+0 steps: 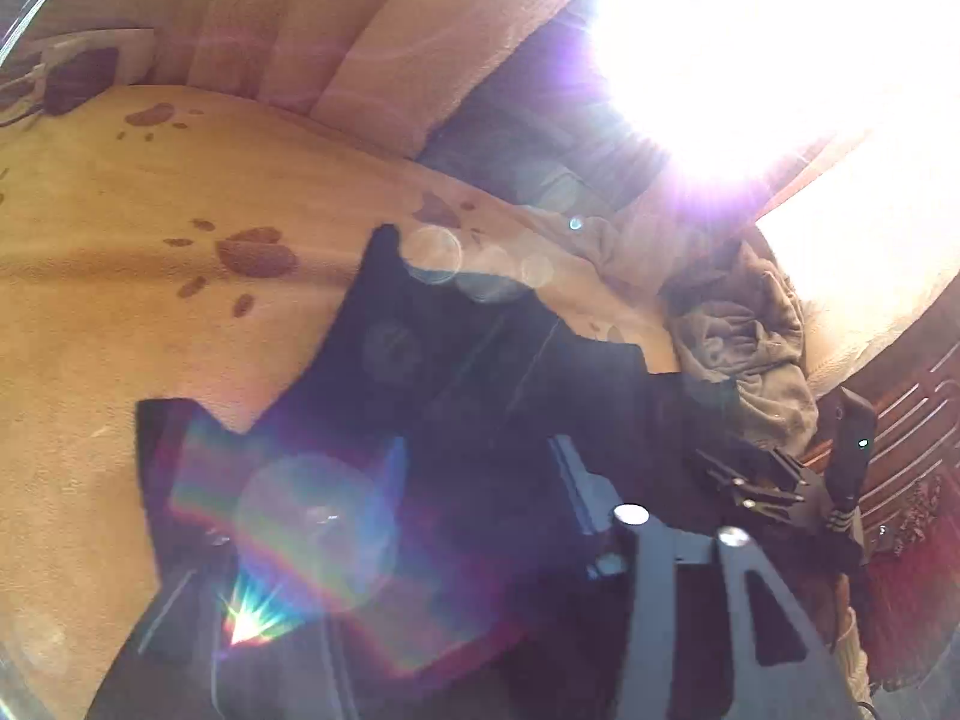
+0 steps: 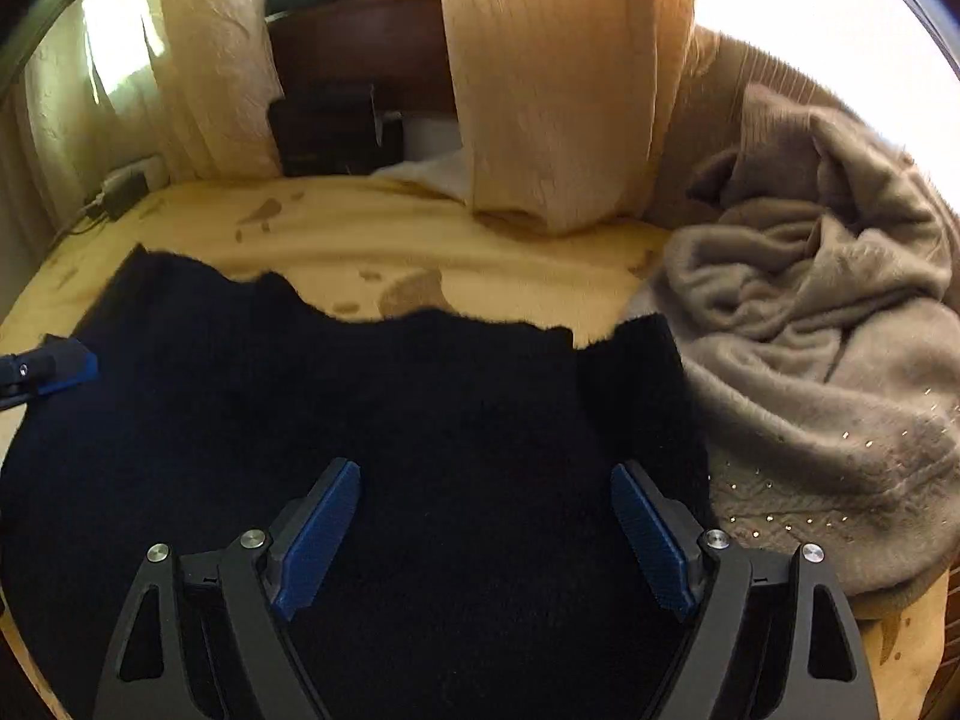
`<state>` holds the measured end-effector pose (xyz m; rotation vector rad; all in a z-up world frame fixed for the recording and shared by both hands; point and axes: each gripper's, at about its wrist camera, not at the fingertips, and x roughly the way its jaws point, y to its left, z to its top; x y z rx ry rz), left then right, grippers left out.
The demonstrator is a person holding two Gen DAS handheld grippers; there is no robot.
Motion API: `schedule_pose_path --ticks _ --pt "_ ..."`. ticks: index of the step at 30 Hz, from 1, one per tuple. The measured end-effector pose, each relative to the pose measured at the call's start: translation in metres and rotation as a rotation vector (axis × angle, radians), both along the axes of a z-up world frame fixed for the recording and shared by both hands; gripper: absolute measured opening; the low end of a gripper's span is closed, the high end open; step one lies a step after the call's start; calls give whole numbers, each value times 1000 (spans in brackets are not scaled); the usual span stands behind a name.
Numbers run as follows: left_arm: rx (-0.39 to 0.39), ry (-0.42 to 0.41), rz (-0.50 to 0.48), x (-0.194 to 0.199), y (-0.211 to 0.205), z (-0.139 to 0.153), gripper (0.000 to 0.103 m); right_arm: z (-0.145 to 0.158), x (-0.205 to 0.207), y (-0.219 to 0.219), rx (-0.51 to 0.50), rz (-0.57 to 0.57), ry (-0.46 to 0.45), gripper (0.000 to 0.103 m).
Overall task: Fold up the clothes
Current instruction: 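Carry the sweater end over the sweater toward the collar with both grippers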
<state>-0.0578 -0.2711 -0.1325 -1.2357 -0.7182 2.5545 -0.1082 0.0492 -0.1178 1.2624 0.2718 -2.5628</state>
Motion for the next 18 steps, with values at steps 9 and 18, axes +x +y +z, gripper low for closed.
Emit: schedule_pose_path --ticks 9,18 --pt "7 -33 24 -2 -7 5 38 10 9 3 -13 -7 29 90" --pt "-236 11 79 -44 28 28 88 11 -12 5 -11 -102 24 90"
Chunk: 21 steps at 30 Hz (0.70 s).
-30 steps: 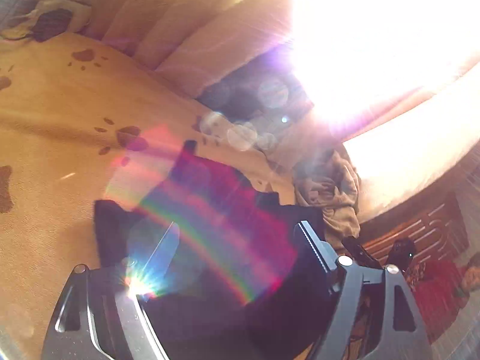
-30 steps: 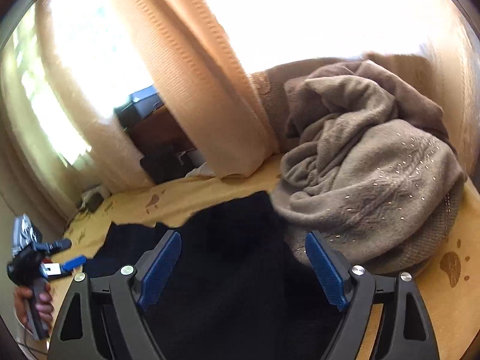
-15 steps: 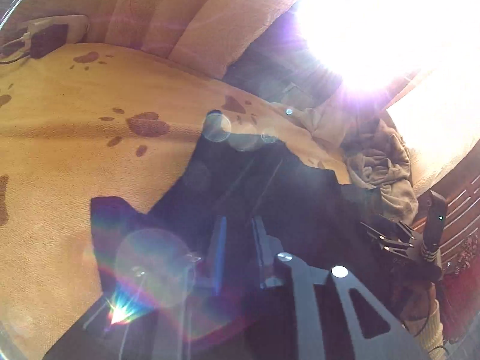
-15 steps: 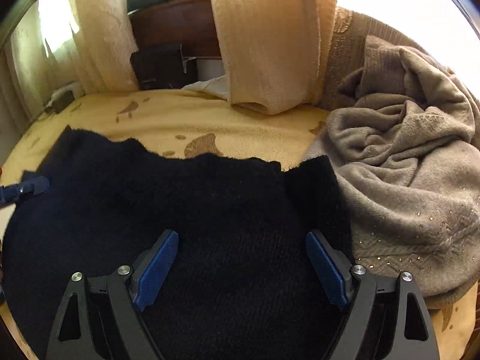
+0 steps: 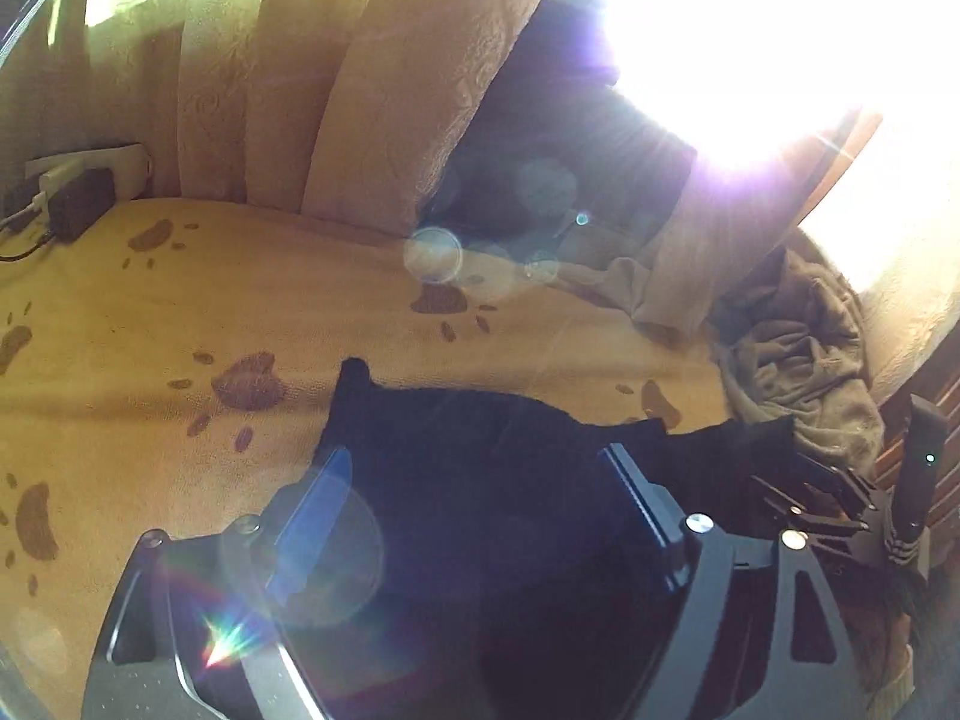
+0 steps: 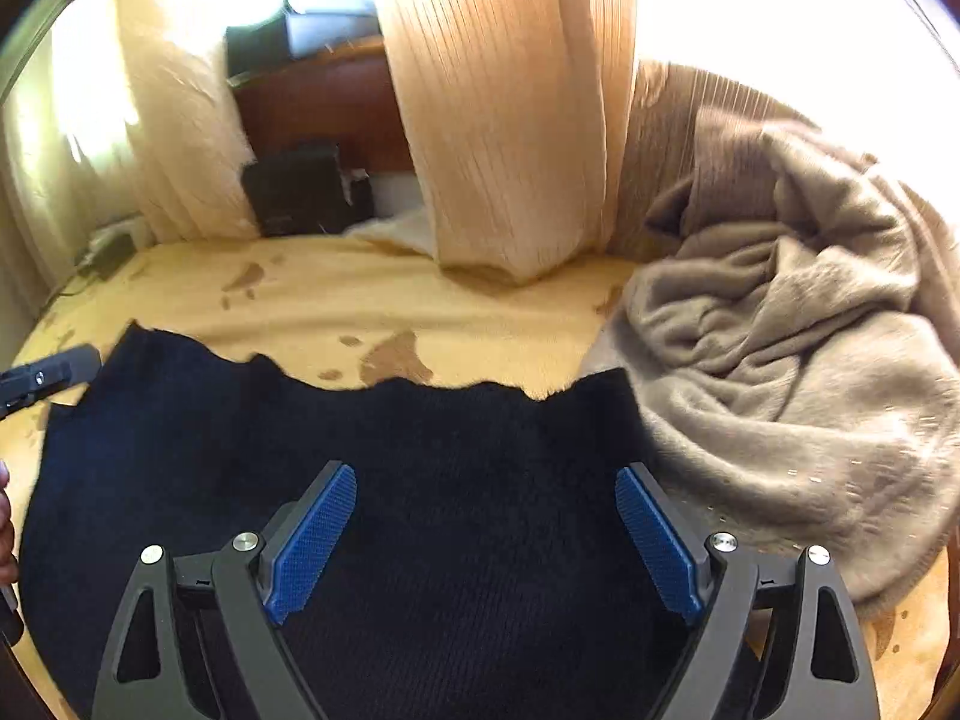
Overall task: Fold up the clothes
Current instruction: 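Carry the sweater end over the sweater toward the collar with both grippers, then lay the sweater end down and open both grippers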
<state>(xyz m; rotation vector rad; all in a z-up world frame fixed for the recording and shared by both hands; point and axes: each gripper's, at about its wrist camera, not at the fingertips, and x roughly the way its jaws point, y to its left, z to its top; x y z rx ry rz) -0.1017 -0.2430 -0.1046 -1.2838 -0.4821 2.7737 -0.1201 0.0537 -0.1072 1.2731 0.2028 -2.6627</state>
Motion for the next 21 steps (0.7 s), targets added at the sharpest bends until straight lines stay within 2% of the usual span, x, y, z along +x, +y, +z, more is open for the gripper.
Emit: schedule_pose_path --ticks 2,6,13,18,21 --pt "-5 -63 26 -12 -4 -17 90 -7 -5 -2 20 2 -26 94" --pt "-61 -24 21 -4 -10 -26 90 -11 0 -7 56 21 -22 99" --pt "-171 -43 53 -7 4 -29 90 -14 7 -6 53 21 -1 102" --pt "-305 -1 117 19 15 -20 91 8 56 -7 -18 29 112 102" --pt "-378 47 103 40 26 -15 91 5 82 -9 -32 66 95 102"
